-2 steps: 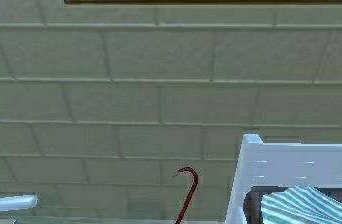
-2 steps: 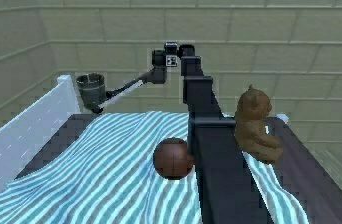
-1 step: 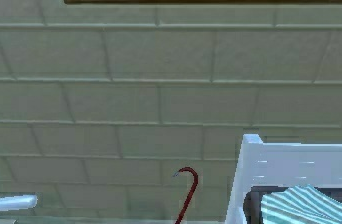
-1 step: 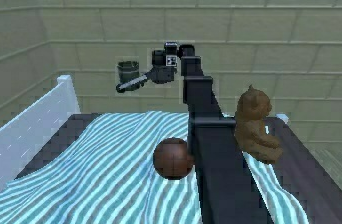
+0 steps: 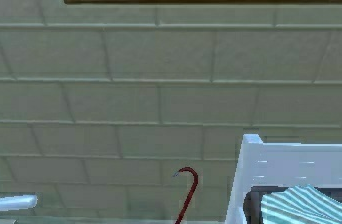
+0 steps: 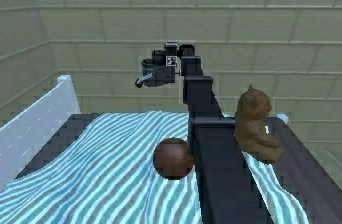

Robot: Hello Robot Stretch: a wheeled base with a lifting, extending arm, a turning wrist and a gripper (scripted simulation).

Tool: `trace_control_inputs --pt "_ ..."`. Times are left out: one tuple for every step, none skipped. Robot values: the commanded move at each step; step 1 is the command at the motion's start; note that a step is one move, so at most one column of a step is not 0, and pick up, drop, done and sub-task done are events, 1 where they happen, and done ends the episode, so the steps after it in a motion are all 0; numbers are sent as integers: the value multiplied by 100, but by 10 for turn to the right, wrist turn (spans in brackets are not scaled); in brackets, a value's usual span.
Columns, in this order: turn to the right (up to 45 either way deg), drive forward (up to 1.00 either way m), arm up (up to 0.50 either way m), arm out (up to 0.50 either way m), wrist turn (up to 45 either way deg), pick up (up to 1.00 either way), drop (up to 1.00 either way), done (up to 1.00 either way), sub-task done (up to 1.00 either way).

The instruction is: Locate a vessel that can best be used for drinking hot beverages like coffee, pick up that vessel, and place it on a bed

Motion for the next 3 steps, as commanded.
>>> trace_control_inputs --pt "0 0 -30 0 0 0 0 0 0" --pt "0 0 -32 0 0 0 0 0 0" --pt "0 0 0 0 0 0 100 0 0"
